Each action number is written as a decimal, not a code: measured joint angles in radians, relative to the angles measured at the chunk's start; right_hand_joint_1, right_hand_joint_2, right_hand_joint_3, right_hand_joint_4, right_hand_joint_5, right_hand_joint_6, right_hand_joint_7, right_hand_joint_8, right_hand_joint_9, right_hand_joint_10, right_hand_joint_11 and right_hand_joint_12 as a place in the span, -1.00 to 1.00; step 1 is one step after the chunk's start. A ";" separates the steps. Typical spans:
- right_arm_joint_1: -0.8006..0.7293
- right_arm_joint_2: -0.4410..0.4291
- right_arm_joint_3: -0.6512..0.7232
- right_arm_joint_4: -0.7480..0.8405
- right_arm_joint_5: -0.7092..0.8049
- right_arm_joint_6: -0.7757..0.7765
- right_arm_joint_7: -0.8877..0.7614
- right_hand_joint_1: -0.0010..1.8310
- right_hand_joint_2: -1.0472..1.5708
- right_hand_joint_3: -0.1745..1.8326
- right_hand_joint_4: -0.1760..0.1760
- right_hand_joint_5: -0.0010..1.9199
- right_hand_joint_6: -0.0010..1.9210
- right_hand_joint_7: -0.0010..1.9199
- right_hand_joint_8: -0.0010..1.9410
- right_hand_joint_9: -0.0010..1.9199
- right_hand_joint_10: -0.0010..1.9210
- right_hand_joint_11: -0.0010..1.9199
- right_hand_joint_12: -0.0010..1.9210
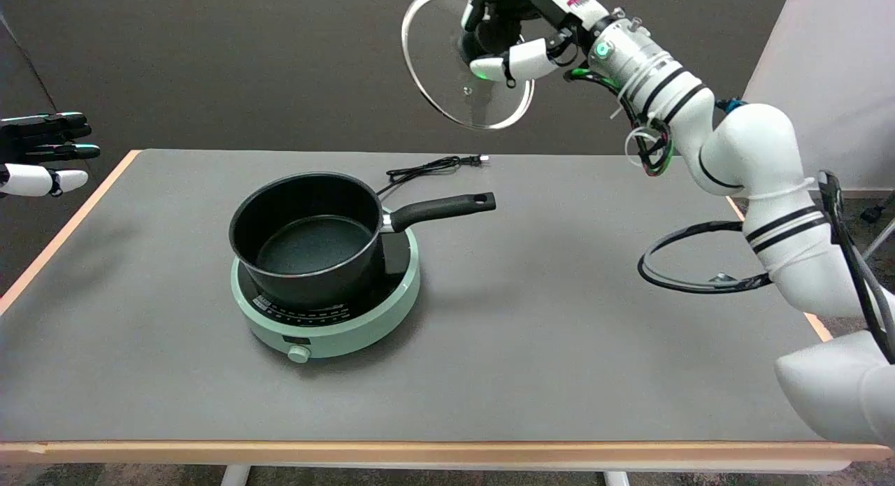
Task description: Place the pot lid onto the soup pot.
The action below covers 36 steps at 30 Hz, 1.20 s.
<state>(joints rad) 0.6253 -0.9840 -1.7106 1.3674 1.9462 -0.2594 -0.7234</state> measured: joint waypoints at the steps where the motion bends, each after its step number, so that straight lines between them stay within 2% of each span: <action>1: 0.008 -0.001 -0.007 -0.001 0.001 0.000 0.002 0.47 0.44 -0.13 0.85 -0.17 0.00 -0.09 0.45 -0.10 0.62 -0.25 0.52; 2: 0.018 -0.003 -0.017 -0.003 0.001 -0.001 0.004 0.35 0.53 -0.36 -0.27 -0.16 0.18 -0.05 0.42 -0.10 0.59 -0.26 0.53; 3: 0.026 -0.004 -0.026 -0.005 0.001 -0.003 0.005 0.33 0.55 -0.41 -0.48 -0.16 0.22 -0.04 0.41 -0.11 0.59 -0.26 0.53; 8: 0.072 -0.016 -0.075 -0.013 0.004 -0.008 0.011 0.33 0.55 -0.40 -0.46 -0.15 0.22 -0.04 0.41 -0.11 0.59 -0.26 0.53; 10: 0.090 -0.024 -0.095 -0.018 0.004 -0.009 0.013 0.32 0.58 -0.47 -0.44 -0.18 0.24 -0.07 0.44 -0.10 0.54 -0.23 0.46; 30: 0.236 -0.111 -0.334 -0.026 -0.058 -0.016 0.019 0.32 0.58 -0.47 -0.43 -0.18 0.24 -0.06 0.43 -0.09 0.53 -0.23 0.49; 32: 0.242 -0.118 -0.353 -0.019 -0.072 -0.016 0.019 0.33 0.55 -0.41 -0.45 -0.15 0.22 -0.04 0.40 -0.10 0.58 -0.27 0.55; 34: 0.251 -0.127 -0.382 -0.010 -0.092 -0.016 0.020 0.32 0.58 -0.47 -0.43 -0.18 0.24 -0.06 0.43 -0.09 0.53 -0.23 0.48; 36: 0.258 -0.135 -0.404 -0.003 -0.109 -0.016 0.020 0.33 0.55 -0.41 -0.45 -0.15 0.22 -0.04 0.41 -0.10 0.58 -0.26 0.54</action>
<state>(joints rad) 0.8828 -1.1192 -2.1150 1.3645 1.8370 -0.2753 -0.7033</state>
